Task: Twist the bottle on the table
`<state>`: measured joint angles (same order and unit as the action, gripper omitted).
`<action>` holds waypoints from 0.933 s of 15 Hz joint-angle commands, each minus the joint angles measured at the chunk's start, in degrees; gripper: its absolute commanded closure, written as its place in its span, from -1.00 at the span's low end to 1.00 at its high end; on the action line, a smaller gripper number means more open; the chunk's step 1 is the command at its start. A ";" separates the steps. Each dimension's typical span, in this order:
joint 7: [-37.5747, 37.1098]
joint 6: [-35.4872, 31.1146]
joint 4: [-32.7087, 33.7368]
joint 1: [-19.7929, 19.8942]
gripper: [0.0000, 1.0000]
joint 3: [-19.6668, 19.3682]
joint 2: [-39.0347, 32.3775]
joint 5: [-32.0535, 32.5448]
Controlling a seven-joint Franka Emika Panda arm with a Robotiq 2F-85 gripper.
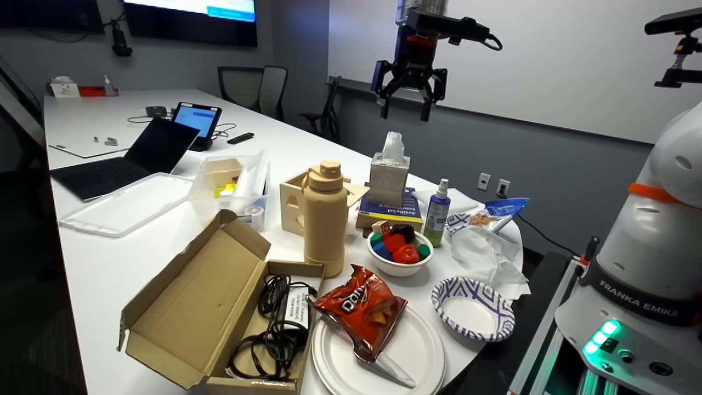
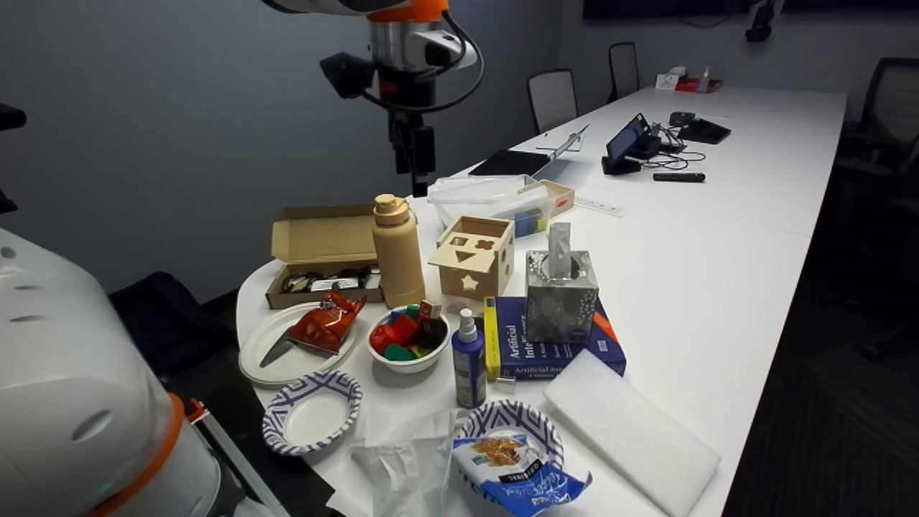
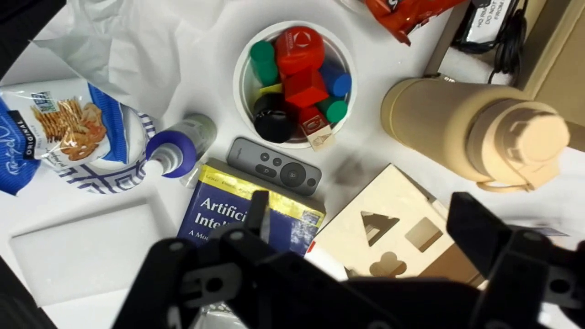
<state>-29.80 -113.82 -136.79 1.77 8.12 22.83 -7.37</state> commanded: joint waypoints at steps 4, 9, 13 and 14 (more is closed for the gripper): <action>-6.48 -3.30 1.44 -3.30 -1.00 5.44 -2.59 0.57; -7.06 -8.32 3.33 -5.34 -1.00 7.31 -8.19 1.31; -7.41 -9.58 6.71 -6.68 -1.00 8.06 -13.78 3.46; -7.92 -9.56 7.66 -7.06 -1.00 8.20 -15.13 4.17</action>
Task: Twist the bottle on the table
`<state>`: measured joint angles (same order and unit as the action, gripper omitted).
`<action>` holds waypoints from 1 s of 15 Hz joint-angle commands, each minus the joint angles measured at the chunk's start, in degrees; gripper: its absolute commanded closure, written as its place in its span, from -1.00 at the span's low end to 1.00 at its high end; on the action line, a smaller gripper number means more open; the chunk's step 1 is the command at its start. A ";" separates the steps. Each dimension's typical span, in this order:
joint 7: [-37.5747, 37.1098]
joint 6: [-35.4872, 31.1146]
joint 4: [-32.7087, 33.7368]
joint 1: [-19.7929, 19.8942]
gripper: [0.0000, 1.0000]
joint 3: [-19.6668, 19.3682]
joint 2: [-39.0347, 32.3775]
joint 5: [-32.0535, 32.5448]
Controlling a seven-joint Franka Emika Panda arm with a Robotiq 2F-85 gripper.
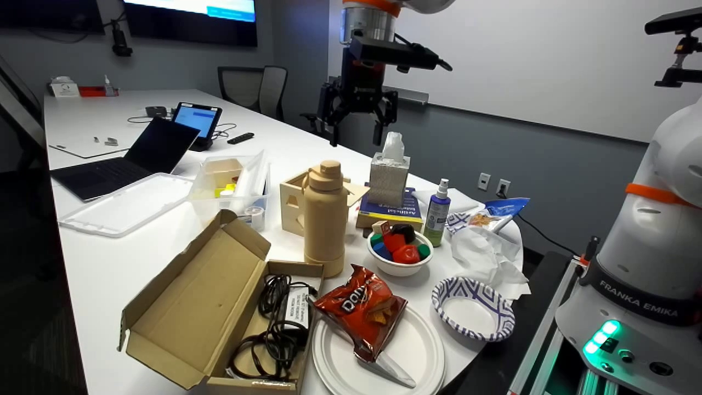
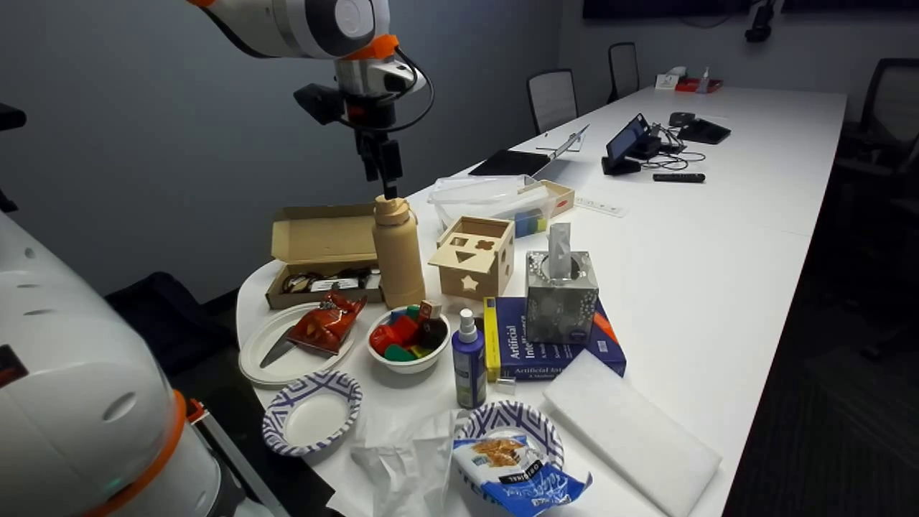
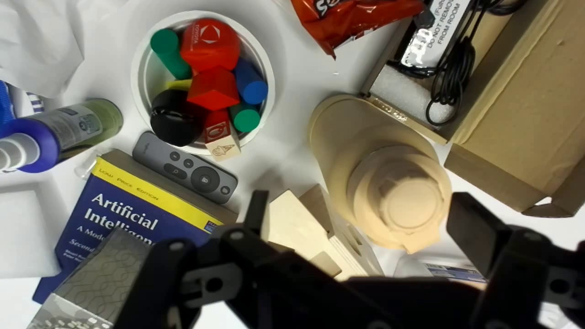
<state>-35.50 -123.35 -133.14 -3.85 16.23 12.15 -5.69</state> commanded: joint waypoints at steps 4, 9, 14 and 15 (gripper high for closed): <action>-4.98 0.03 7.08 -3.41 -1.00 0.10 -8.79 4.25; -9.74 -0.74 9.67 -5.76 -1.00 -0.38 -12.67 6.98; -14.59 -0.38 10.66 -7.15 -1.00 -1.19 -13.45 10.50; -15.22 -0.27 10.66 -7.30 -1.00 -1.29 -13.31 10.76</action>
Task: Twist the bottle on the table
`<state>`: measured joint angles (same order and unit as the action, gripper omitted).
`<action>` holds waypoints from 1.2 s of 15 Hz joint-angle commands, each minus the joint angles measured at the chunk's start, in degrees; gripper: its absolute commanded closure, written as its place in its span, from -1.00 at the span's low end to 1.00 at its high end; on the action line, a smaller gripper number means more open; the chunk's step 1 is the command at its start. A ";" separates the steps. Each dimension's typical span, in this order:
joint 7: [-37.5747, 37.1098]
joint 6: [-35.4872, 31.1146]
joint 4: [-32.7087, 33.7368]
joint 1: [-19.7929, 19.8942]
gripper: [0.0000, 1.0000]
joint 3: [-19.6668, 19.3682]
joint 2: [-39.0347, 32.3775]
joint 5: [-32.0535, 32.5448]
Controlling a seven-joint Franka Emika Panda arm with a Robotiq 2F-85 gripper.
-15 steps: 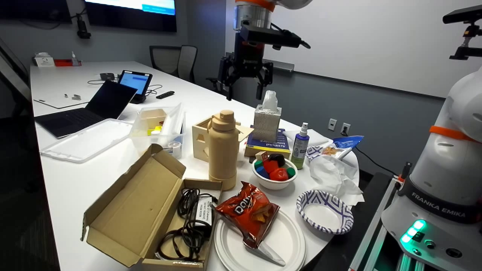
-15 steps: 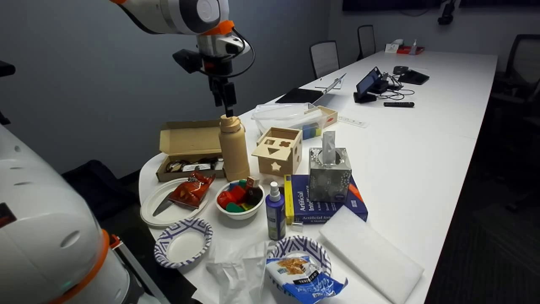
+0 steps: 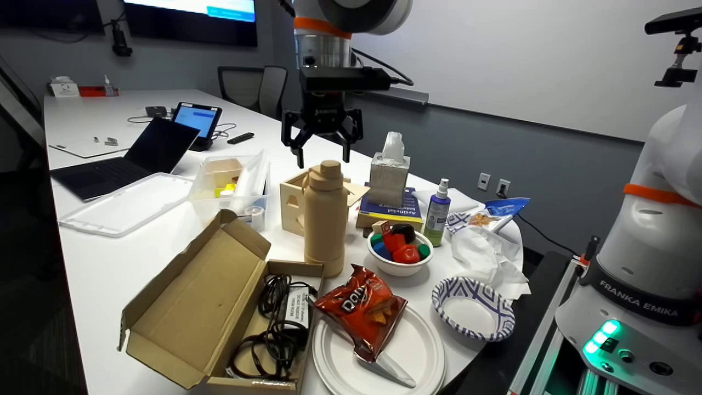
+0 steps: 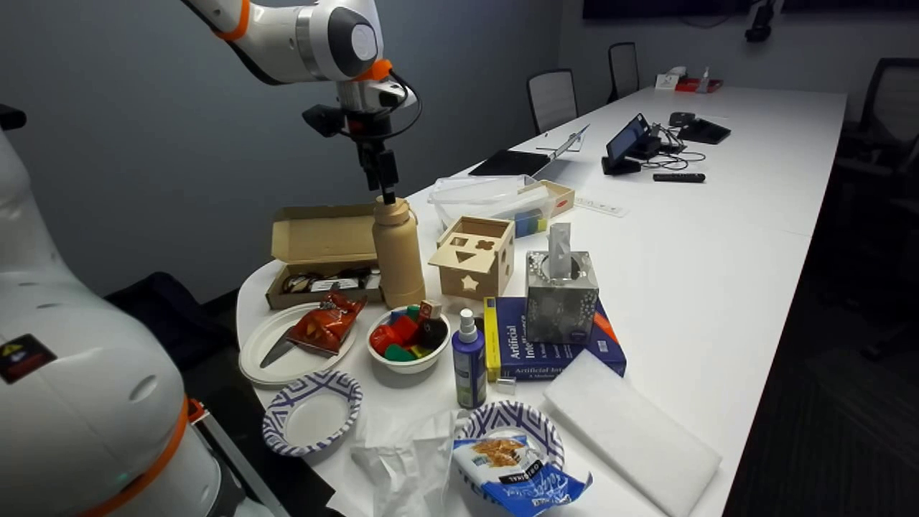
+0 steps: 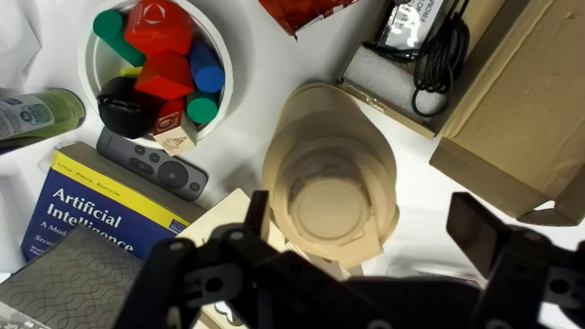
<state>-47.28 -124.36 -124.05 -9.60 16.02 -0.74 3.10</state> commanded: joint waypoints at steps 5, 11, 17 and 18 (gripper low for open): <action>-5.80 0.40 0.51 -1.53 -1.00 -1.57 0.60 1.91; -6.89 0.13 -0.21 -1.32 -1.00 -2.56 1.17 0.95; -8.04 1.47 -0.55 -1.42 -1.00 -2.67 1.61 -1.12; -8.47 1.53 -0.68 -1.41 -1.00 -2.68 1.65 -1.25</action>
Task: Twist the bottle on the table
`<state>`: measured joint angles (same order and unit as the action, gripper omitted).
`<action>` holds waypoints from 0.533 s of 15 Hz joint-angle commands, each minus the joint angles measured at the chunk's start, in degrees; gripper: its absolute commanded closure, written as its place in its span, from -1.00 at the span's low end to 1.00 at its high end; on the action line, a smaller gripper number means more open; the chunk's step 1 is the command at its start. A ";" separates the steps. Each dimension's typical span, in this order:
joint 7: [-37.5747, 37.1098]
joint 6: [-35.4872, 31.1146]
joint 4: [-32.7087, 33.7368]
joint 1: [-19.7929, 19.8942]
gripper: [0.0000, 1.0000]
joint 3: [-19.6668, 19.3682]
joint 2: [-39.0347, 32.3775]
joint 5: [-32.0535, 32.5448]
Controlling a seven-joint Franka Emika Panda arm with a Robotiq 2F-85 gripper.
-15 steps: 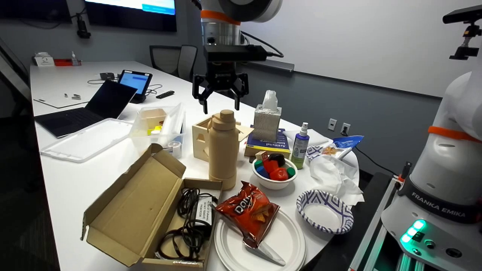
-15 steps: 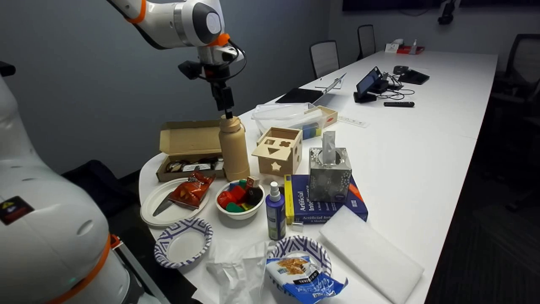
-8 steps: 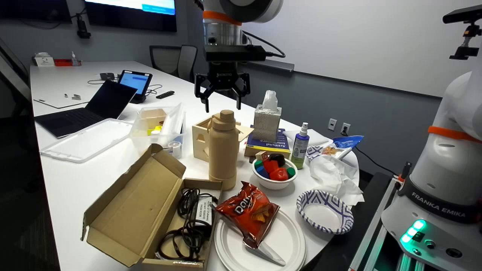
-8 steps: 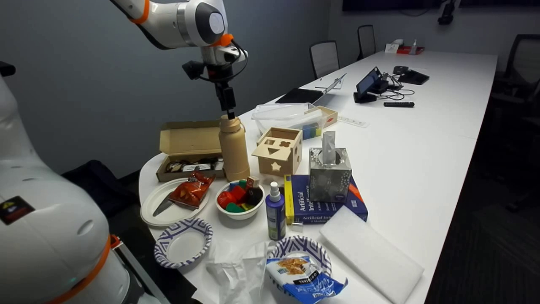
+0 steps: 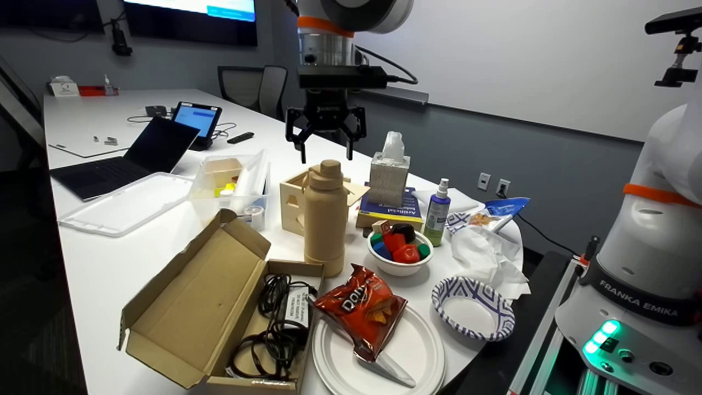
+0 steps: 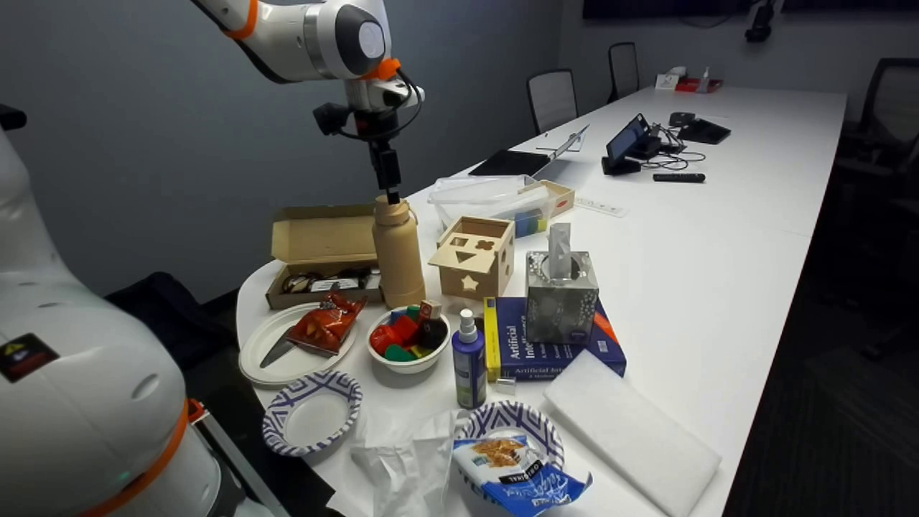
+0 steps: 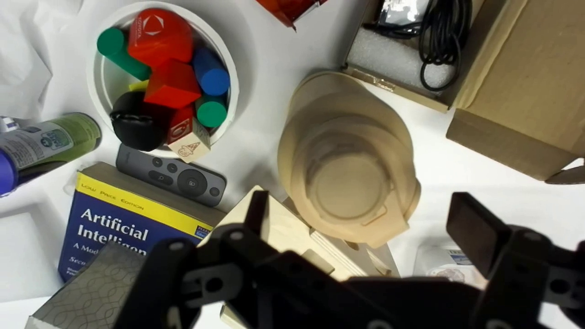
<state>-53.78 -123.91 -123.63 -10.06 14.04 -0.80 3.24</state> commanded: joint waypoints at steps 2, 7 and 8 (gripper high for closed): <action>-2.51 0.47 -1.57 -0.89 -1.00 -0.76 1.87 -1.86; -3.40 -0.39 -1.97 -0.84 -0.97 -0.89 1.71 -1.72; -3.37 -0.41 -2.08 -0.82 -0.67 -0.92 1.71 -1.81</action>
<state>-55.93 -123.76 -124.16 -10.07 13.89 -0.78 2.39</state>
